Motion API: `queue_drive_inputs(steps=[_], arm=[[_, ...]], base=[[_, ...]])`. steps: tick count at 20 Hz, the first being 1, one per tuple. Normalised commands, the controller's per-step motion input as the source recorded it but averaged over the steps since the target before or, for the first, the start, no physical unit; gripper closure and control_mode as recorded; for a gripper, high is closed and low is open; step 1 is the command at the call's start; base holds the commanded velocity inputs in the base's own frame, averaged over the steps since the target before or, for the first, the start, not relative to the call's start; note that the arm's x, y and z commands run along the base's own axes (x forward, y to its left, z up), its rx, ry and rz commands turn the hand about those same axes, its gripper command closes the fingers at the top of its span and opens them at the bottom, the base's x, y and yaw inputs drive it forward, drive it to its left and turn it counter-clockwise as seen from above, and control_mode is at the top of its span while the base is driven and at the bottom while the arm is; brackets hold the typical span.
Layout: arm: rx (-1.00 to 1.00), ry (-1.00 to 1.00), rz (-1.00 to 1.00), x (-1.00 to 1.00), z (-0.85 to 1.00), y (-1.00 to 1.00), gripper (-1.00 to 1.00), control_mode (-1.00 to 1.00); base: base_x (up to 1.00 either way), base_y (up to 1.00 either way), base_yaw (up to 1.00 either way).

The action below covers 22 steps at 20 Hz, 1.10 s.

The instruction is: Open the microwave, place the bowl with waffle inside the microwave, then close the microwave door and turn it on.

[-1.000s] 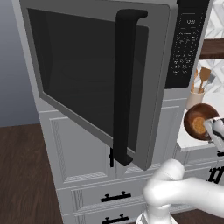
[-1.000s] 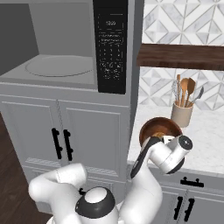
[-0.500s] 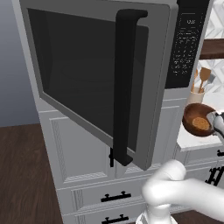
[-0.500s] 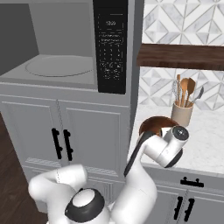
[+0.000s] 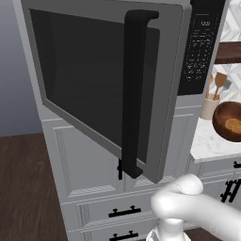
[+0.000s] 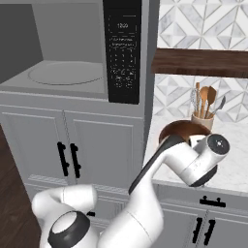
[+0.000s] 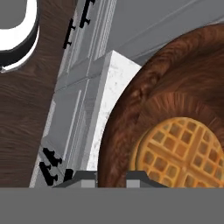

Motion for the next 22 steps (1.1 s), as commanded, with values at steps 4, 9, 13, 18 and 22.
queue_drive_inputs(steps=[4, 9, 13, 18, 22], arm=[[0.00, -0.10, 0.20, -0.94, 0.94, -0.14, 1.00, -1.00], [0.02, -0.03, 0.33, -0.94, 0.82, 0.20, 1.00, -1.00], [0.02, 0.00, 0.25, -0.89, 0.62, 0.84, 1.00, -1.00], [0.00, -0.09, 0.07, -0.48, 0.40, 1.00, 1.00, -1.00], [0.00, -0.21, -0.08, -0.02, 0.23, 1.00, 1.00, -1.00]], base=[[0.00, 0.00, 0.00], [0.00, 0.00, 0.00], [0.00, 0.00, 0.00], [0.00, 0.00, 0.00], [0.00, 0.00, 0.00]])
